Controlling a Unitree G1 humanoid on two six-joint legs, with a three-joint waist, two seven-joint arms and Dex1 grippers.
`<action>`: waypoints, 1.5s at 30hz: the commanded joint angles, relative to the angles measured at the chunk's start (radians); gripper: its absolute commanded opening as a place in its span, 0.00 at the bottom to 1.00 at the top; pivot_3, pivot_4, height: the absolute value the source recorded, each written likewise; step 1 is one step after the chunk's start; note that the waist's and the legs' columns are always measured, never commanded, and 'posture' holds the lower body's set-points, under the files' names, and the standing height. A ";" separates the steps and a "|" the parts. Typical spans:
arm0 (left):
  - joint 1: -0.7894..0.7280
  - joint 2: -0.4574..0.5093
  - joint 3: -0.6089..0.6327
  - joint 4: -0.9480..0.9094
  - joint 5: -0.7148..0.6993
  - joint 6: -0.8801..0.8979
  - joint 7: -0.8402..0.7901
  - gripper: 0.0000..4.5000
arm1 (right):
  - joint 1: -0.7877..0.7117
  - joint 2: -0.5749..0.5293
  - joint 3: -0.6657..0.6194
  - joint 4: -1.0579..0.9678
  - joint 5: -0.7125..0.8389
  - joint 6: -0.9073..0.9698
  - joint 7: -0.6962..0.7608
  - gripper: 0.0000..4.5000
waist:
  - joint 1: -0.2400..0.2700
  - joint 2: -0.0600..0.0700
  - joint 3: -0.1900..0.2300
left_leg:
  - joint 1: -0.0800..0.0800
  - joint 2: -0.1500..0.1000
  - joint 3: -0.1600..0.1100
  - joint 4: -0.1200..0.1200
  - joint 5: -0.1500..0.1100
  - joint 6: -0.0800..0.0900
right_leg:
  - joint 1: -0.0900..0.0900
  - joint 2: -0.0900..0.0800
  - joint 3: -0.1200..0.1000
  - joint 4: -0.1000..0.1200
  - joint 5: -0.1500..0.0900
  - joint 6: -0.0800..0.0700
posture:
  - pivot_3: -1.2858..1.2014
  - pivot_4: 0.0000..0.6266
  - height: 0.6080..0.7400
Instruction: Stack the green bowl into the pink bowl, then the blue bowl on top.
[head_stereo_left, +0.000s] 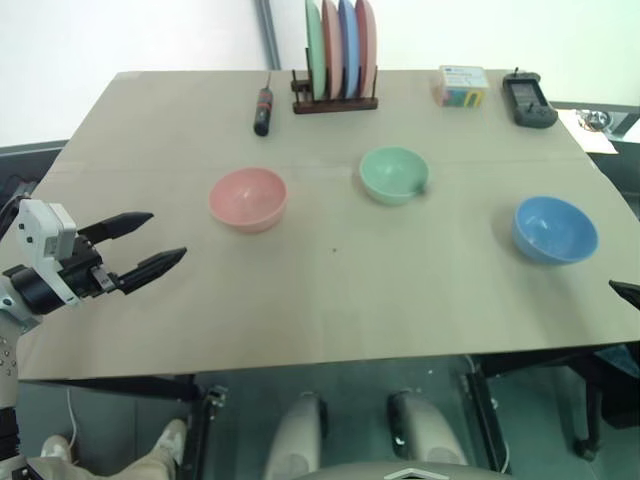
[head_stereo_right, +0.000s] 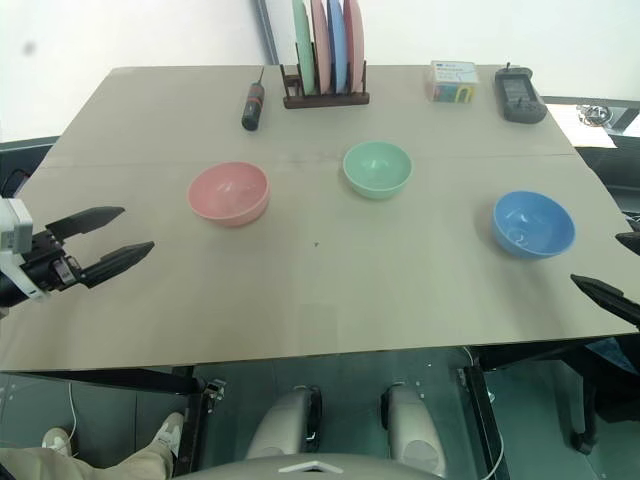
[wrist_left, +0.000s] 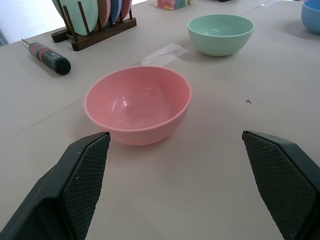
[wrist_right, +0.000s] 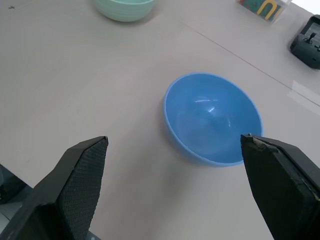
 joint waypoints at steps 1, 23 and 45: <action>-0.024 0.004 -0.011 -0.015 -0.005 0.006 0.010 1.00 | -0.033 -0.017 -0.010 -0.001 0.008 -0.004 -0.015 0.98 | 0.000 0.000 0.000 | 0.000 0.000 0.000 0.000 0.000 0.000 | 0.000 0.000 0.000 0.000 0.000 0.000 | 0.52 0.24 1.00; -0.460 0.110 -0.703 -0.308 0.650 0.343 0.369 1.00 | -0.637 0.181 0.929 -0.167 -0.094 -0.050 -0.205 0.98 | -0.003 0.000 0.001 | -0.001 0.000 -0.003 0.006 0.000 0.000 | 0.001 0.003 0.000 0.003 0.001 0.000 | 0.52 0.24 1.00; -0.667 -0.029 -0.896 -0.233 0.776 0.446 0.252 0.00 | -0.783 0.354 1.026 -0.136 -0.142 -0.043 -0.294 1.00 | 0.000 -0.001 0.002 | -0.004 0.000 -0.005 0.012 0.000 0.000 | -0.004 0.004 0.000 0.016 0.005 0.000 | 0.52 0.24 1.00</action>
